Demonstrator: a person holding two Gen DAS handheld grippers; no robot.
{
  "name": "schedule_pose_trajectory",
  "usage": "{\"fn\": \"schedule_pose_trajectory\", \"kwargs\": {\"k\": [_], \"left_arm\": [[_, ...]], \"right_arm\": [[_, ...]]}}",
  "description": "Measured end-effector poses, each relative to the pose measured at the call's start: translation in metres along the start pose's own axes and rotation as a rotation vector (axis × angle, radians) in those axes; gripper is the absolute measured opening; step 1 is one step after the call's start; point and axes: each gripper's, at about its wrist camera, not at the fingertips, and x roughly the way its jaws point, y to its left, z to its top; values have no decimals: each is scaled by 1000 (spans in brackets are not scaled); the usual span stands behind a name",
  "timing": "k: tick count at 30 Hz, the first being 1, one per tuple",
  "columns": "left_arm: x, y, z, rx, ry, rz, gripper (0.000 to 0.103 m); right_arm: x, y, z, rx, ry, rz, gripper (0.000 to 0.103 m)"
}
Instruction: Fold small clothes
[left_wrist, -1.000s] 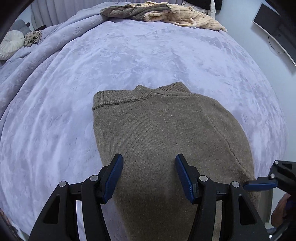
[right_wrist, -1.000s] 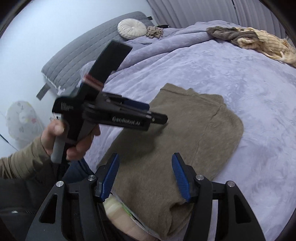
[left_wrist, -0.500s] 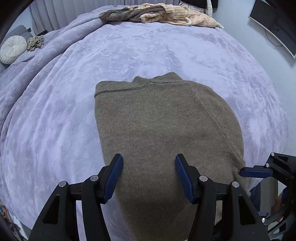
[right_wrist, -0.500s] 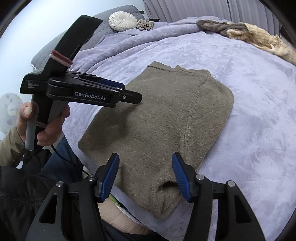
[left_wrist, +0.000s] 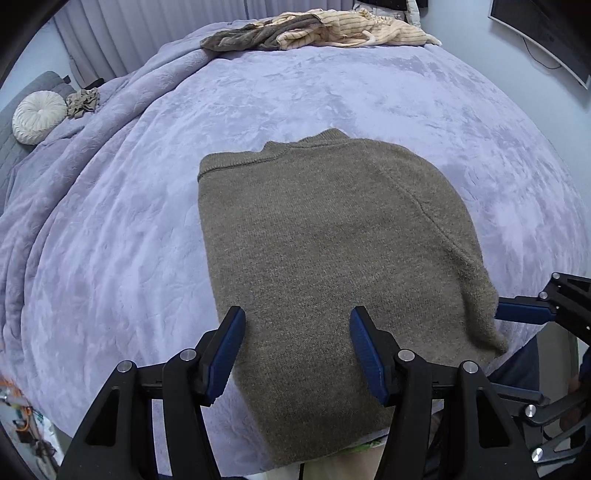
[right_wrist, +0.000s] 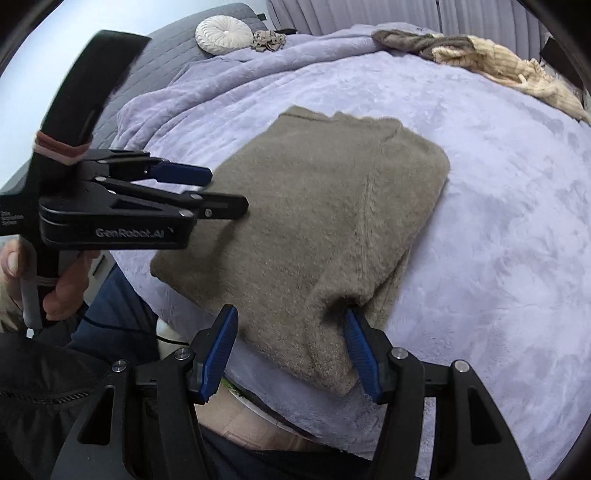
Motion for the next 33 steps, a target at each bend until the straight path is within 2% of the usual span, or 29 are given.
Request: {"fn": "schedule_pose_trajectory", "kwargs": {"k": [3,6,12,16,19,23,27,33], "left_arm": [[-13,4,5,-26,-24,31,60],[-22,7,9,-44,-32,22,60],[-24,11,11,-62,-32,0,61],[-24,10,6,-77,-34,12,61],[-21,9,3,-90,-20,52,61],[-18,11,2,-115,-9,12,61],[-16,12,4,-106,8,45,61],[-13,13,6,-111,21,38,61]], "right_arm": [[-16,12,15,-31,-31,-59,77],[-29,21,29,-61,-64,-107,77],[-36,29,50,-69,-61,-201,77],[-34,25,57,-47,-48,-220,77],[-31,25,61,-39,-32,-243,77],[-26,22,60,-33,-10,-258,77],[-21,22,62,-41,7,-273,77],[-15,23,68,-51,24,-292,77]]}}
